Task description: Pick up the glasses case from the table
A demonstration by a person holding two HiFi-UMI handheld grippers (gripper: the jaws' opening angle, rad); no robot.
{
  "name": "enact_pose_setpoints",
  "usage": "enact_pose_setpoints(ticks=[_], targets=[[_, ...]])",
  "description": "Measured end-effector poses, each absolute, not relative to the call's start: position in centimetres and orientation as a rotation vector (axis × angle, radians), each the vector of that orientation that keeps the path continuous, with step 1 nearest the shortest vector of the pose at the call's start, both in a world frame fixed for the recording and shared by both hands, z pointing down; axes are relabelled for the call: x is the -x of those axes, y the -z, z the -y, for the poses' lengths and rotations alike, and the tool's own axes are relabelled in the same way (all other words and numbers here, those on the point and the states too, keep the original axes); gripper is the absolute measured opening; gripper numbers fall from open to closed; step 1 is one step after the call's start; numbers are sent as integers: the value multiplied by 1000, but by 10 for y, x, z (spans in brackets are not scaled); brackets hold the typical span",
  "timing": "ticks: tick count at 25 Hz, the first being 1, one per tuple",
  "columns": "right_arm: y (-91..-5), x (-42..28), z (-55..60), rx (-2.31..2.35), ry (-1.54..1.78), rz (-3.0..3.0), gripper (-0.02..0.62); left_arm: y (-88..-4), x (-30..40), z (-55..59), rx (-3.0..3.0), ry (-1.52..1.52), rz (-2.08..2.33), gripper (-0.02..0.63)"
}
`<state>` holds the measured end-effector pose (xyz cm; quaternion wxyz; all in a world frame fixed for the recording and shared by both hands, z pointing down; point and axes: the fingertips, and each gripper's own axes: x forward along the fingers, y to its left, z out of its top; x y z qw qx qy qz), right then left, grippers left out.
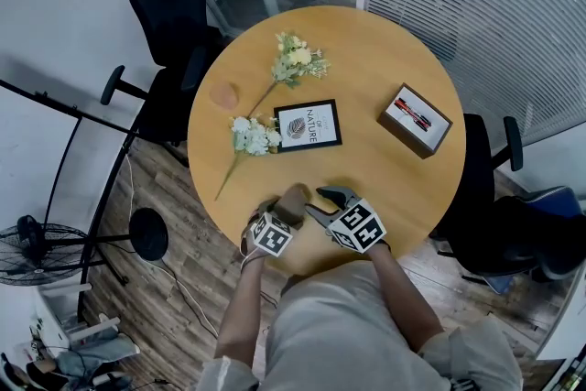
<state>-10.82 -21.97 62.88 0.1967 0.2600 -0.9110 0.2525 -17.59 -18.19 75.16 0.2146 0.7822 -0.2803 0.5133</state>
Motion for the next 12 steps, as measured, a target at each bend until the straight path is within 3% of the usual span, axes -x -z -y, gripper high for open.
enact_pose_setpoints(ticks=[12], targets=[[-626, 111, 217, -717, -704, 2565, 183, -702, 174, 196, -2261, -1274, 934, 379]])
